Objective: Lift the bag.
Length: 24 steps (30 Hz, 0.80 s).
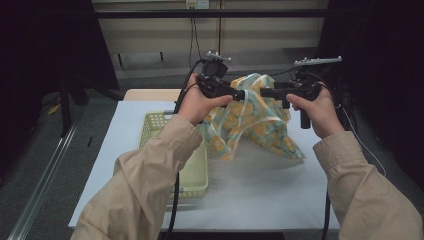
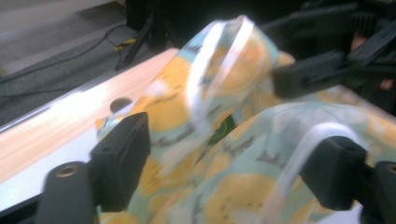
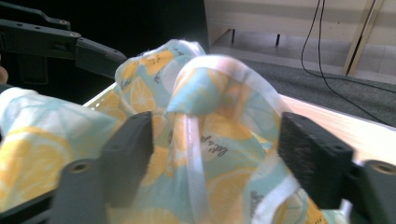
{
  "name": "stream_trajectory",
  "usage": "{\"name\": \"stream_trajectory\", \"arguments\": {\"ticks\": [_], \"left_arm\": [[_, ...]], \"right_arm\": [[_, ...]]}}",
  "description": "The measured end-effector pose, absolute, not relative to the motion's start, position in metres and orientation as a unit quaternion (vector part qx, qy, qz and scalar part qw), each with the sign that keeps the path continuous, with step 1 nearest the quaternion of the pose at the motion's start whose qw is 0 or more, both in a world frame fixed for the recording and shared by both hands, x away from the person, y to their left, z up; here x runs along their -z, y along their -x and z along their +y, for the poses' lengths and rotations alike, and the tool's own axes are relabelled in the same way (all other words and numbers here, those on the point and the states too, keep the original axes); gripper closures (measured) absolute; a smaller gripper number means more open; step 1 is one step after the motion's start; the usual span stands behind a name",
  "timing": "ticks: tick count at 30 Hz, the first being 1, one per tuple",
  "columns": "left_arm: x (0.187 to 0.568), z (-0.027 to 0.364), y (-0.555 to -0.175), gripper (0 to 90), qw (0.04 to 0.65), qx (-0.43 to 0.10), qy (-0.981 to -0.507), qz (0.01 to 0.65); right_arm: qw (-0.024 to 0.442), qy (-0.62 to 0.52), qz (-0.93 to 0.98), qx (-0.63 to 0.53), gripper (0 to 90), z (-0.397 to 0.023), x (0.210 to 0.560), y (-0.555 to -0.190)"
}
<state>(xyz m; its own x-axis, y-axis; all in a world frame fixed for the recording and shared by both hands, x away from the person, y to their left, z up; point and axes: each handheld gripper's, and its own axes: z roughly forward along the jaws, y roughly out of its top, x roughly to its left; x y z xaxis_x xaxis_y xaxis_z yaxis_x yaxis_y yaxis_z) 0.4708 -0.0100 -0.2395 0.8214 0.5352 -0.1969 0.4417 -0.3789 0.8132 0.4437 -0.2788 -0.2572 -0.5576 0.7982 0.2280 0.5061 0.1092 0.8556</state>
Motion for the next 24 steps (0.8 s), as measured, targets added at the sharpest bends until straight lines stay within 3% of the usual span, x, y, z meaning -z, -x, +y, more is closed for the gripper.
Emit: {"name": "stream_trajectory", "arguments": {"ticks": [6,14,24], "left_arm": [[0.247,0.007,-0.458,14.2,0.461,-0.042,-0.840,0.282],[0.249,0.036,-0.442,9.6,0.468,-0.031,-0.843,0.265],[0.262,0.077,-0.432,5.9,0.470,-0.018,-0.846,0.252]], "right_arm": [[0.144,-0.450,0.727,-0.498,16.4,-0.281,0.259,-0.432],[0.144,-0.449,0.721,-0.507,15.2,-0.285,0.254,-0.417],[0.147,-0.442,0.736,-0.491,14.9,-0.295,0.274,-0.398]]}}
